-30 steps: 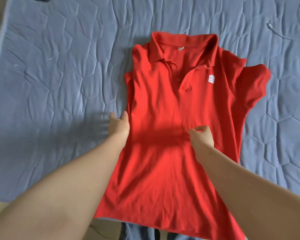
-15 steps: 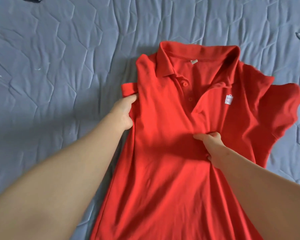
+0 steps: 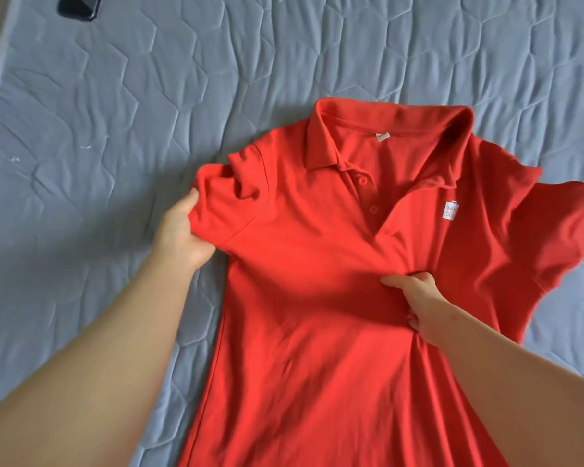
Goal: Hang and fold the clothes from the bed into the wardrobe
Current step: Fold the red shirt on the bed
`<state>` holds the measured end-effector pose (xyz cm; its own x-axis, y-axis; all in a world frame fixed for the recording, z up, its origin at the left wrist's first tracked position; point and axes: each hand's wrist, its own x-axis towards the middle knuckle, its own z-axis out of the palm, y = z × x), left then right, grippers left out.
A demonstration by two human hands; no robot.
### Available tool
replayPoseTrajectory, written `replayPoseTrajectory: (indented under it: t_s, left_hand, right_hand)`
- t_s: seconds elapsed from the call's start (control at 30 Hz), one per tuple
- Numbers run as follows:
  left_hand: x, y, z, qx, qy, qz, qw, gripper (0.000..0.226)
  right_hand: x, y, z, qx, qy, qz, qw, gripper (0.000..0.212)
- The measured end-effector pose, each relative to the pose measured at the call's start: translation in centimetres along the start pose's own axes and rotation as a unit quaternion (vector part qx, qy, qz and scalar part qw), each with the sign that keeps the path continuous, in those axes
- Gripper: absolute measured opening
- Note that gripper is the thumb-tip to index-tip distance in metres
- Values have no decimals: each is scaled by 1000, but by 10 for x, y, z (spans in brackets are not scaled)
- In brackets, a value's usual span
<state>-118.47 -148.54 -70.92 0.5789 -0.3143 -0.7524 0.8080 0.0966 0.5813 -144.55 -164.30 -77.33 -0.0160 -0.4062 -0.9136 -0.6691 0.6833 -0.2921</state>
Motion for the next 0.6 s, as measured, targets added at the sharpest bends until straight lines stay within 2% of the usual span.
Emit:
replayPoseTrajectory:
  t_s: [0.1, 0.17, 0.23, 0.27, 0.37, 0.47, 0.5, 0.53, 0.6]
  left_hand:
    - [-1, 1, -6, -76, 50, 61, 994, 40]
    - [-10, -12, -21, -71, 117, 28, 990, 30]
    - [-14, -21, -33, -2, 210, -36, 977, 24]
    - [-12, -18, -36, 45, 220, -52, 973, 28]
    - [2, 5, -29, 135, 165, -58, 975, 40]
    - [13, 15, -19, 267, 146, -88, 949, 18]
    - [17, 14, -20, 307, 152, -88, 935, 25]
    - [21, 14, -20, 337, 173, -61, 923, 32]
    - [24, 14, -16, 389, 247, 57, 886, 34]
  right_hand:
    - [-2, 0, -2, 3, -6, 3, 1000, 38]
    - [-3, 0, -3, 2, -11, 6, 1000, 38]
    - [-5, -1, -3, 6, -16, 7, 1000, 38]
    - [-6, -1, -3, 8, -19, 6, 1000, 38]
    - [-8, -2, -3, 12, -21, 3, 1000, 38]
    - [-9, -1, -3, 9, -17, 3, 1000, 38]
    - [-9, -1, -3, 8, -16, 3, 1000, 38]
    - [-10, -2, -4, 8, -15, 3, 1000, 38]
    - [-11, -3, -4, 8, -15, 3, 1000, 38]
